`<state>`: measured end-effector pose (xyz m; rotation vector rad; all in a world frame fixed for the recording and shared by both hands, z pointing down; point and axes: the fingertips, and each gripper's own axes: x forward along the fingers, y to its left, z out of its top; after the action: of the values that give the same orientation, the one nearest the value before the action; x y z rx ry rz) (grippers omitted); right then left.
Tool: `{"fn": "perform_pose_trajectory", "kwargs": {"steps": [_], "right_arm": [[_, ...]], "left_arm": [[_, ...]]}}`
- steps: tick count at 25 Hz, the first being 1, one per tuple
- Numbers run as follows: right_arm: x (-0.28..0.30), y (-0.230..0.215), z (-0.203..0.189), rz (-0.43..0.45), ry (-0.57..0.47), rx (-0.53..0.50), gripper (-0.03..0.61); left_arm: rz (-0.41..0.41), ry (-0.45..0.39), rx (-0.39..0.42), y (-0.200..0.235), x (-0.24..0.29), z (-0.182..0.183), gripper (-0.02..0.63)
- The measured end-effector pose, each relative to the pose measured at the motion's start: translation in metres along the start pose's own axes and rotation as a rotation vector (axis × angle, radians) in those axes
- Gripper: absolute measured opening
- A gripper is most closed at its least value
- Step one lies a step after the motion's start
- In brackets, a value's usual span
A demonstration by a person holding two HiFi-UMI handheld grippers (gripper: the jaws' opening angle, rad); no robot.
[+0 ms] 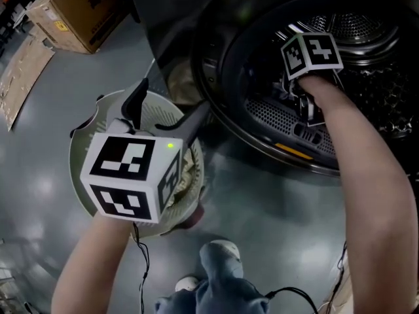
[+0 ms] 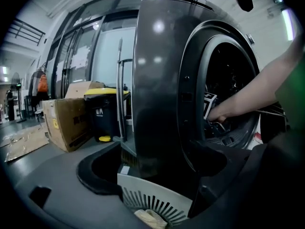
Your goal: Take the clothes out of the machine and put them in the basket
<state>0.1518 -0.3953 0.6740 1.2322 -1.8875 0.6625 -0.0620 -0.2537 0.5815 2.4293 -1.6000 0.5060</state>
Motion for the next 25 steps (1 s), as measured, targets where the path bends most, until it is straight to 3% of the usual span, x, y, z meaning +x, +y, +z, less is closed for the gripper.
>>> {"fn": "perform_pose_trajectory", "kwargs": {"steps": [1,2,4,5,18,25], "right_arm": [[0.001,-0.001,-0.003,-0.007,0.022,-0.002,0.514],[0.001,-0.002,-0.006,-0.018,0.040,-0.019,0.428],[0.000,-0.001,-0.011,-0.036,0.055,-0.081,0.185],[-0.002,0.000,-0.013,-0.042,0.053,-0.110,0.154],[-0.075,0.014,-0.015,-0.142,-0.112,-0.184,0.137],[-0.129,0.028,-0.020,-0.146,-0.123,-0.230,0.137]], "left_arm": [[0.002,-0.001,-0.003,0.001,0.000,0.000,0.451],[0.004,0.000,-0.005,0.002,0.001,0.000,0.451],[0.007,0.004,-0.004,0.002,0.000,-0.001,0.451],[0.007,0.007,-0.002,0.002,0.000,-0.002,0.451],[0.001,0.110,-0.027,-0.011,-0.039,0.009,0.451],[0.017,0.207,-0.058,-0.013,-0.063,0.021,0.449]]}}
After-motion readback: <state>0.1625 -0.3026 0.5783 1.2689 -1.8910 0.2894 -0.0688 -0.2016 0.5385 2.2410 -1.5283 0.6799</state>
